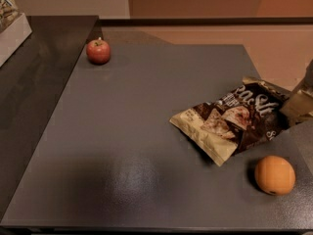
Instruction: Move brown chip bag near orange
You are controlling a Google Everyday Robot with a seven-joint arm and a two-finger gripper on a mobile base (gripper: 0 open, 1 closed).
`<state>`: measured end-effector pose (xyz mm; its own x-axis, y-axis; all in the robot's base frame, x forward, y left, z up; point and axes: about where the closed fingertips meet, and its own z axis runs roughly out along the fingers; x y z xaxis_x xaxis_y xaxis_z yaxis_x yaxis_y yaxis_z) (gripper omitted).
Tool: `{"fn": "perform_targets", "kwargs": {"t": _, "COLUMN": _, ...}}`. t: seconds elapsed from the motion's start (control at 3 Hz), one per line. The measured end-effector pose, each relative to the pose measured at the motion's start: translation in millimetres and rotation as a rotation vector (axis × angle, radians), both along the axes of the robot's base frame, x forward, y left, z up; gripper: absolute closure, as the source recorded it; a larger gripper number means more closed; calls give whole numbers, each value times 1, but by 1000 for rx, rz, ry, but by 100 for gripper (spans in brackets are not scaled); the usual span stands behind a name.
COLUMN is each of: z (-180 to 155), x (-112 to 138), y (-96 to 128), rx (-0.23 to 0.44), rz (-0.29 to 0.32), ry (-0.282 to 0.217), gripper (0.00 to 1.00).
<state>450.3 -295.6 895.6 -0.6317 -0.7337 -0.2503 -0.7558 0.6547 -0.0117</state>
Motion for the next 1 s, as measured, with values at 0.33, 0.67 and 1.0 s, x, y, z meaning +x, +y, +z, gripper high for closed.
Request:
{"fn": "perform_targets", "kwargs": {"t": 0.33, "z": 0, "x": 1, "y": 1, "rx": 0, "rz": 1, "ry": -4, "gripper": 37}}
{"fn": "perform_targets", "kwargs": {"t": 0.67, "z": 0, "x": 2, "y": 2, "rx": 0, "rz": 1, "ry": -8, "gripper": 13}}
{"fn": "perform_targets", "kwargs": {"t": 1.0, "z": 0, "x": 3, "y": 2, "rx": 0, "rz": 2, "ry": -11, "gripper": 0}}
